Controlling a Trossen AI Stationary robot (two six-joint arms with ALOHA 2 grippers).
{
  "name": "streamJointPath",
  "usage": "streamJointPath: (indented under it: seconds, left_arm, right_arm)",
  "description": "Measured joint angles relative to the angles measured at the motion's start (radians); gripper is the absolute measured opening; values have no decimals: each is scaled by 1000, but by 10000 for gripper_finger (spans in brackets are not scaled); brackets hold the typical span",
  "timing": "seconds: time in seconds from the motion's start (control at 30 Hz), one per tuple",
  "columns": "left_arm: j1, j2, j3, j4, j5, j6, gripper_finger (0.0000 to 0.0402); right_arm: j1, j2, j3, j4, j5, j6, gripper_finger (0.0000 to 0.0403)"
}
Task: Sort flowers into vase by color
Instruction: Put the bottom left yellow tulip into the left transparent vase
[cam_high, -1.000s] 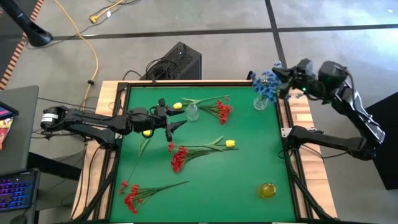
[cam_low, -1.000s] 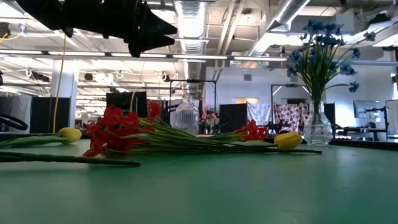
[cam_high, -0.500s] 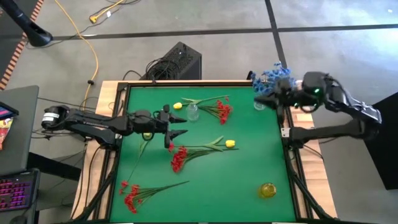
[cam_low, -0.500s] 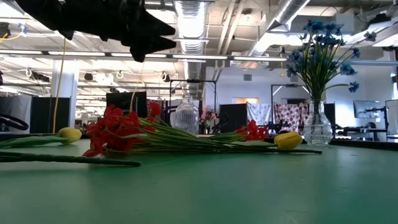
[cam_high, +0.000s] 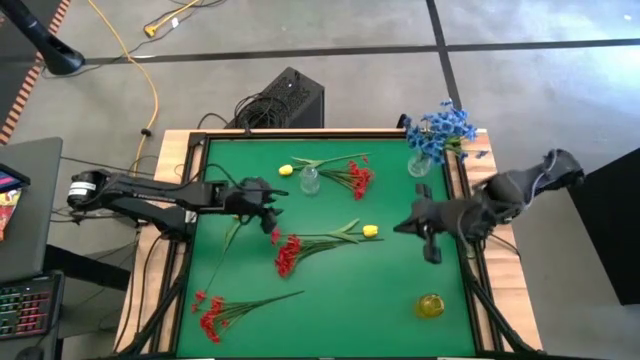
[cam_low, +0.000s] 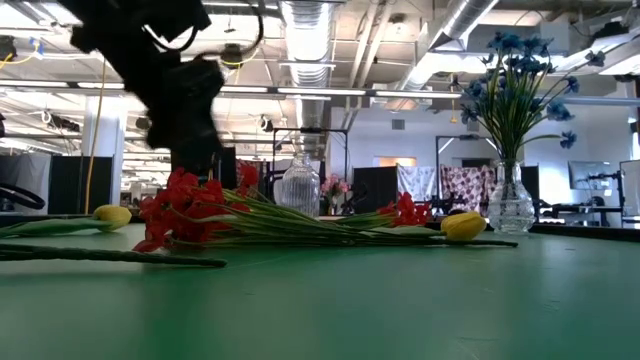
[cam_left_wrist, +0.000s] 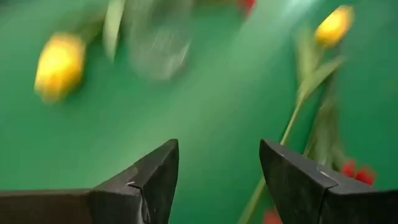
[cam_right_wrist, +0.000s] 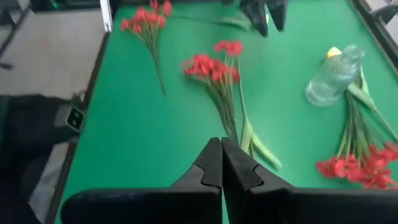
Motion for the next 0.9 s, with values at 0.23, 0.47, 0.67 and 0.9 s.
streamJointPath:
  seconds: [0.23, 0.47, 0.67, 0.9]
  left_arm:
    - [-89, 0, 93, -471, 72, -300, 212]
    - [-254, 0, 91, -602, 122, -537, 212]
    - [-393, 9, 80, -583, 122, -707, 212]
    - [-502, 10, 43, -648, 145, -917, 212]
  right_arm:
    - [89, 58, -82, 61, 79, 45, 26]
    - [131, 83, -155, 186, 83, 67, 27]
    - [175, 89, -238, 310, 96, 42, 27]
    - [182, 90, -295, 405, 113, -8, 28]
